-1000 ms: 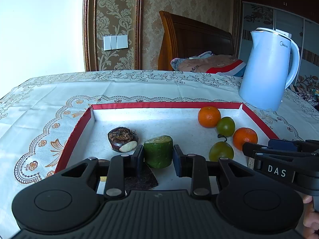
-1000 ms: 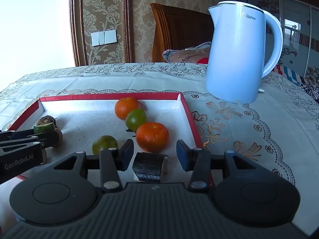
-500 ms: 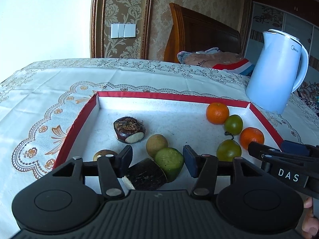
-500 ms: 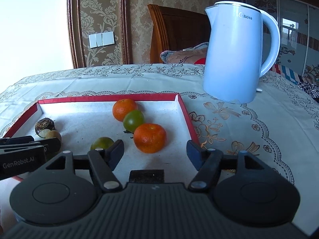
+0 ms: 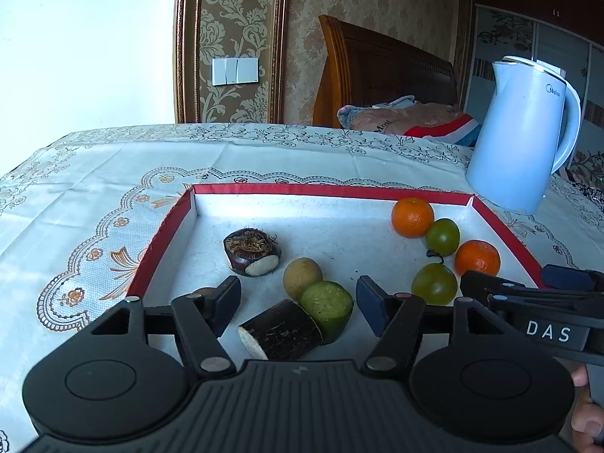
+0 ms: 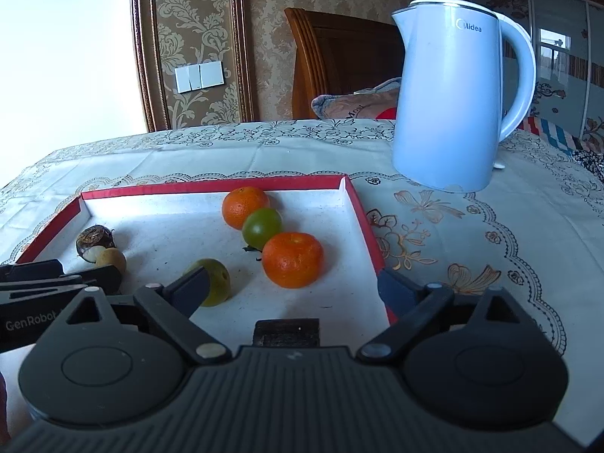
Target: Organize fruits
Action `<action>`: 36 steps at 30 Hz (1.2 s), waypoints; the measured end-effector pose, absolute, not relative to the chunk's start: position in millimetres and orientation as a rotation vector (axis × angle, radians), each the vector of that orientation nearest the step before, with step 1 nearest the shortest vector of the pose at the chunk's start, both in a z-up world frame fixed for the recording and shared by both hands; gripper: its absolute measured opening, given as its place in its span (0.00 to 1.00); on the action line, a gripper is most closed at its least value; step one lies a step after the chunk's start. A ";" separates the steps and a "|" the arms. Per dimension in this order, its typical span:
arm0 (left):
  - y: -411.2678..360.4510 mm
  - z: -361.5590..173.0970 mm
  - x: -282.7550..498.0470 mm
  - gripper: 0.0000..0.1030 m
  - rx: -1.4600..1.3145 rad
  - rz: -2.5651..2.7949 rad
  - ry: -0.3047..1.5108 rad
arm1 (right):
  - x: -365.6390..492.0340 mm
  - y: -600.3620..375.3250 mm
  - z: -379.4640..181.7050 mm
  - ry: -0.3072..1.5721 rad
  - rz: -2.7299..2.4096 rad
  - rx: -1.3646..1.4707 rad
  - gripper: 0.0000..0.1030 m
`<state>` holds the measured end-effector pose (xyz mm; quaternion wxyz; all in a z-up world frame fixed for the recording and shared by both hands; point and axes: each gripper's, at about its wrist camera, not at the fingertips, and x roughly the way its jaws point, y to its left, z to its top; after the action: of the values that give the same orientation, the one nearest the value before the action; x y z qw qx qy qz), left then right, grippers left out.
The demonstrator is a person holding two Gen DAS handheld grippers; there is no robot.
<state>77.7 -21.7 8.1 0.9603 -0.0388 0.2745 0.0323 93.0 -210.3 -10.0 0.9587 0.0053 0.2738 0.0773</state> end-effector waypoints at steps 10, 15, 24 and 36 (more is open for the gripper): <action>-30.6 10.7 66.2 0.66 0.006 0.096 0.498 | 87.9 -210.0 -9.6 0.535 0.162 0.006 0.95; -32.3 12.0 59.7 0.73 0.027 0.109 0.473 | 82.0 -209.8 -8.4 0.507 0.142 -0.006 1.00; -24.6 10.8 45.2 0.73 -0.004 0.098 0.481 | 69.4 -214.2 -7.4 0.495 0.154 0.005 1.00; -14.5 11.4 10.5 0.76 -0.018 0.102 0.439 | 32.1 -224.0 -7.1 0.471 0.189 0.036 1.00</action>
<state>10.5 -14.5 11.4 0.9747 -0.0087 0.2176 0.0506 32.1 -224.0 -7.1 0.9678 0.0177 0.2332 0.0936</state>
